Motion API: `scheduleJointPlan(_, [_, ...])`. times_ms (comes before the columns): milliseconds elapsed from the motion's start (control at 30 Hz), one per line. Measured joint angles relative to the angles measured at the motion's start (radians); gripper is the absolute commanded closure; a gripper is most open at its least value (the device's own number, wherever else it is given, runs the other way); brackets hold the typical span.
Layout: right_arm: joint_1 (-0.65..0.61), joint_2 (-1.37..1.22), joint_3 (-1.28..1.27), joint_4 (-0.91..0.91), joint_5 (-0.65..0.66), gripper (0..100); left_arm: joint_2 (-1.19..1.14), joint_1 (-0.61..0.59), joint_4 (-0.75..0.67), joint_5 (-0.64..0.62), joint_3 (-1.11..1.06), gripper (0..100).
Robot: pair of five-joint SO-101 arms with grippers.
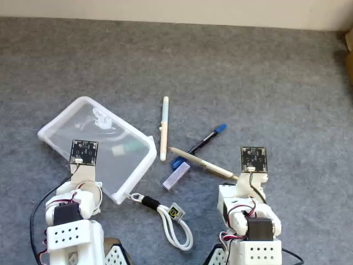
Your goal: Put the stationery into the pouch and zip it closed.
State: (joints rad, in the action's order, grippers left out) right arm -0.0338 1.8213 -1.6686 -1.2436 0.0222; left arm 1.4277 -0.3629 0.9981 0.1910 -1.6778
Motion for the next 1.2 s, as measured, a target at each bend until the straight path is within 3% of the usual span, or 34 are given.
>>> scheduleJointPlan(500, [-0.002, 0.000, 0.000, 0.000, 0.000, 99.3, 0.000, 0.000, 0.000, 0.000, 0.000, 99])
scheduleJointPlan(900, [-0.138, 0.000, 0.000, 0.000, -0.003, 99.3, 0.000, 0.051, 0.000, 0.000, 0.000, 99])
scheduleJointPlan(1200, [-0.143, 0.000, 0.000, 0.000, -0.003, 99.3, 0.000, 0.058, 0.000, 0.000, 0.002, 99])
